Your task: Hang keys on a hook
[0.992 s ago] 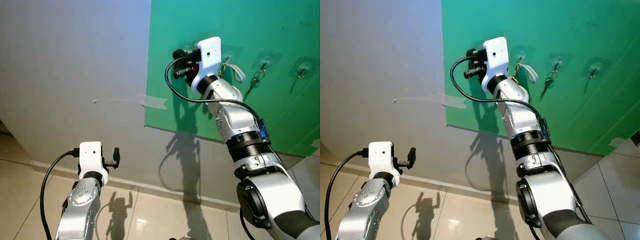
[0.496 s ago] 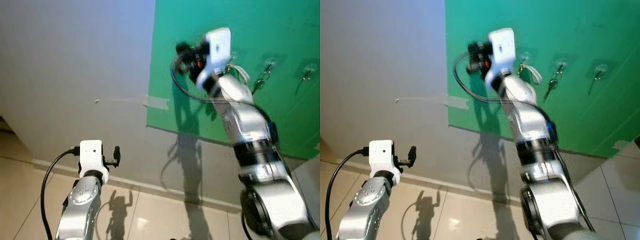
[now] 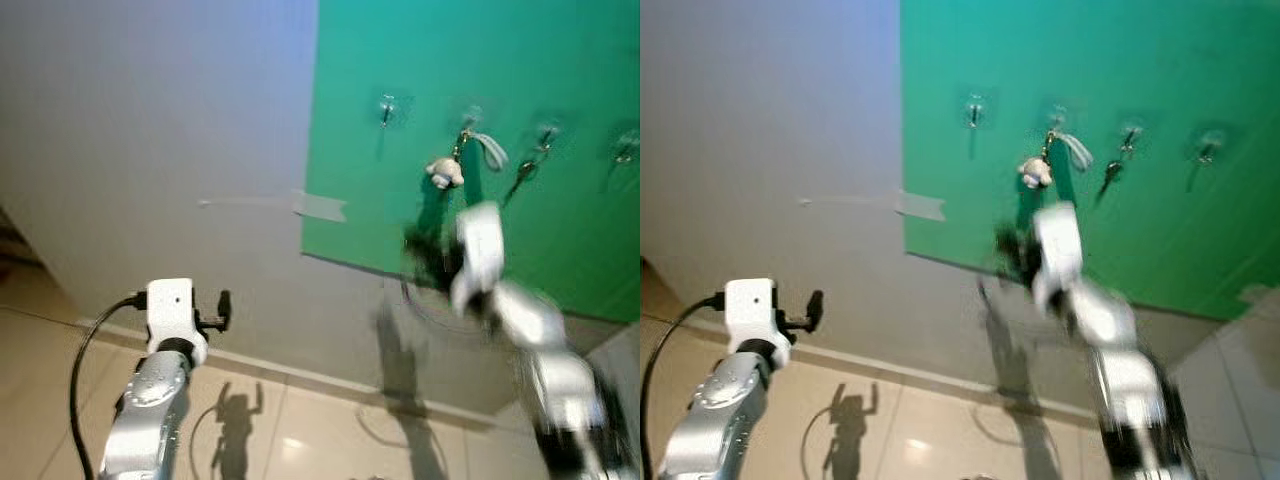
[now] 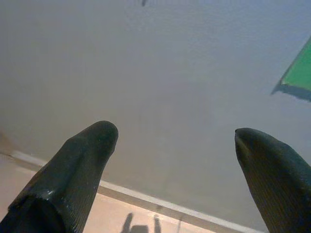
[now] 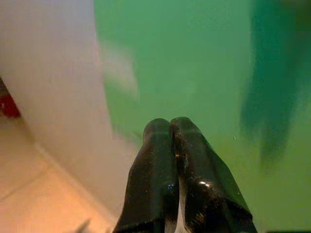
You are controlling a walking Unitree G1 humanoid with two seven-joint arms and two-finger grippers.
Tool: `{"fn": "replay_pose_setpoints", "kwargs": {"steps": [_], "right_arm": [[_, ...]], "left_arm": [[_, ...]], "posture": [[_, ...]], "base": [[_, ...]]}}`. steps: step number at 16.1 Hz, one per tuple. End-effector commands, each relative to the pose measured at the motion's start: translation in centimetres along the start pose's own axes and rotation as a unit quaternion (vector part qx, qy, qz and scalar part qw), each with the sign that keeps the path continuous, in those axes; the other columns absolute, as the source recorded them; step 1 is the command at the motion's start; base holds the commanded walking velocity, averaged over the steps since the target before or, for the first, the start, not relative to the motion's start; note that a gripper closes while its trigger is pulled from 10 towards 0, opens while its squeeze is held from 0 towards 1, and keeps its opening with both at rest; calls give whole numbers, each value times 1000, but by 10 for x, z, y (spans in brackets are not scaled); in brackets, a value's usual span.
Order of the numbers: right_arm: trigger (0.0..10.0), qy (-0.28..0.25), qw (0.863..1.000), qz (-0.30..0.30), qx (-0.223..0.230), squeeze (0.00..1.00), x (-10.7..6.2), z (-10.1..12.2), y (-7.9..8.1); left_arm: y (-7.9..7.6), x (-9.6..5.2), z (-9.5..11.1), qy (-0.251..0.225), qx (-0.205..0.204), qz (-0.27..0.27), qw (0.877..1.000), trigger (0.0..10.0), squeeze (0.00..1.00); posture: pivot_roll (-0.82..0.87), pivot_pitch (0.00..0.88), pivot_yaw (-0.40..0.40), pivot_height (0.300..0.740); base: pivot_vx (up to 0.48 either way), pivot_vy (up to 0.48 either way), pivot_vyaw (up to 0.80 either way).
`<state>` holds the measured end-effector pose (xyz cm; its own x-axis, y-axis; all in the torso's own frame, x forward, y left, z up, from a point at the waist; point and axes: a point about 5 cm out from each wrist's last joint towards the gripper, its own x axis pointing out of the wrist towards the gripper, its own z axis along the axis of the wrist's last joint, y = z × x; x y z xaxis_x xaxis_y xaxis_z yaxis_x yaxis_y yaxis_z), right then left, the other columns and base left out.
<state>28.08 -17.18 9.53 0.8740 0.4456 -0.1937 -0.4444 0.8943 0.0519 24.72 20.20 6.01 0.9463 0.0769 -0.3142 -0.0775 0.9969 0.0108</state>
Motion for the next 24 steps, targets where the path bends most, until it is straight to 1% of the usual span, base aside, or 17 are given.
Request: {"fn": "replay_pose_setpoints", "kwargs": {"steps": [1,2,3,4,5,6,7,8,10,11,12,14,16,17,18,22,24], "right_arm": [[10000,-13,999,-33,10,0,-6,4,-10],[10000,-6,997,-69,30,0,-10,-8,-12],[10000,0,995,-94,25,0,-9,-15,-11],[10000,-7,995,-100,26,0,-7,-14,-9],[10000,-24,994,-107,27,0,-3,-9,-6],[10000,-30,993,-112,28,0,-2,-6,-5],[10000,-33,992,-115,27,0,-1,-5,-5],[10000,-37,993,-110,30,0,1,-2,-1],[10000,-31,995,-97,22,0,5,-3,8],[10000,-29,995,-91,17,0,7,-3,10],[10000,-28,996,-83,9,0,13,1,9],[10000,-29,996,-81,3,0,16,4,6],[10000,-32,997,-73,-4,0,24,12,3],[10000,-31,997,-71,-8,0,26,13,3],[10000,-31,997,-70,-8,0,29,14,3],[10000,-29,997,-65,-5,0,31,12,7],[10000,-32,997,-63,-4,0,32,11,10]], "left_arm": [[4,-1,-2,3,-5,-2,1000,10000,0],[2,2,-2,6,3,-12,1000,10000,0],[-7,9,2,6,14,-36,999,10000,0],[-13,14,6,4,17,-52,999,10000,0],[-22,22,13,1,29,-83,996,10000,0],[-25,27,18,-3,38,-95,995,10000,0],[-27,30,21,-6,44,-101,994,10000,0],[-26,37,30,-18,36,-102,994,10000,0],[-24,40,30,-23,26,-89,995,10000,0],[-24,40,29,-23,23,-84,996,10000,0],[-23,36,21,-21,12,-73,997,10000,0],[-24,34,17,-20,-2,-65,998,10000,0],[-25,28,9,-26,-30,-47,998,10000,0],[-26,28,7,-23,-31,-43,998,10000,0],[-31,27,6,-20,-11,-53,998,10000,0],[-28,30,11,-23,26,-55,998,10000,0],[-28,32,13,-24,28,-57,998,10000,0]], "posture": [[-66,0,-18,740],[-86,0,20,740],[-118,0,81,740],[-149,0,122,740],[-173,0,153,740],[-185,0,159,740],[-186,0,159,740],[-189,0,153,740],[-181,0,121,740],[-178,0,115,740],[-162,0,88,740],[-144,0,55,740],[-123,0,11,740],[-121,0,7,740],[-119,0,6,740],[-118,0,27,740],[-125,0,38,740]], "base": [[0,0,0],[0,0,0],[0,0,0],[0,0,0],[0,0,0],[0,0,0],[0,0,0],[0,0,0],[0,0,0],[0,0,0],[0,0,0],[0,0,0],[0,0,0],[0,0,0],[0,0,0],[0,0,0],[0,0,0]]}}
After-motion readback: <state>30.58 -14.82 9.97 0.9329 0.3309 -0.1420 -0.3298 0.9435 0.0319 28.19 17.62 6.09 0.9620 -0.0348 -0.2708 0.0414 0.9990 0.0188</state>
